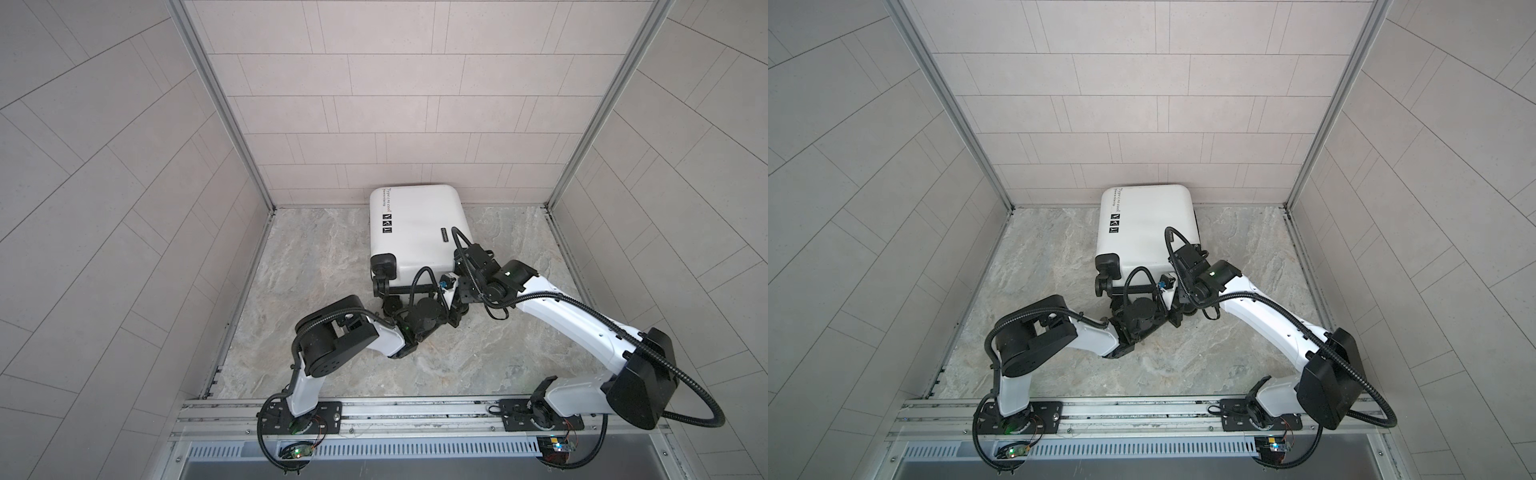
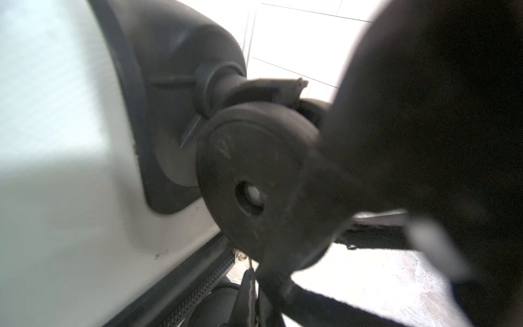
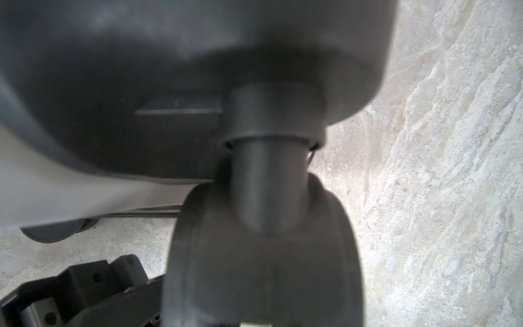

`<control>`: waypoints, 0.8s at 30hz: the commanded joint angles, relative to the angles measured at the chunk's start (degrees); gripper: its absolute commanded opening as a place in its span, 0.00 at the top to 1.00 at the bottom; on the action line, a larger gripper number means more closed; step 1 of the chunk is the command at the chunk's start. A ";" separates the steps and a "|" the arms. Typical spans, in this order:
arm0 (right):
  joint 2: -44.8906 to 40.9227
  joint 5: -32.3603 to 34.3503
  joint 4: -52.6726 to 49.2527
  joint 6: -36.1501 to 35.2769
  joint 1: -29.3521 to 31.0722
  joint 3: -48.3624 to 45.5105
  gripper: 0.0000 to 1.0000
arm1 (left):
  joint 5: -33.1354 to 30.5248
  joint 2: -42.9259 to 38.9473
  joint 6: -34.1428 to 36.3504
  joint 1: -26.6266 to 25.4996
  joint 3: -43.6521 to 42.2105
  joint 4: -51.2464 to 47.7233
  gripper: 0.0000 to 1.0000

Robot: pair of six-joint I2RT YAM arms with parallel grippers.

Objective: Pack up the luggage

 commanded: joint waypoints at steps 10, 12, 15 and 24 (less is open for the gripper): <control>-3.85 -1.97 7.57 -4.78 0.89 -0.25 0.71 | 4.44 -8.14 3.13 -3.89 -6.10 1.79 0.34; -4.82 -1.81 7.61 -5.15 0.35 -0.53 0.62 | 3.78 -10.46 3.91 -3.95 -6.93 -1.35 0.32; -6.00 -1.83 7.53 -5.73 -0.33 -0.97 0.49 | 3.36 -15.74 5.60 -4.15 -7.78 -9.06 0.32; -8.95 -1.97 7.19 -7.67 -3.06 -1.57 0.19 | -5.70 -37.75 9.80 -5.58 -8.38 -39.38 0.31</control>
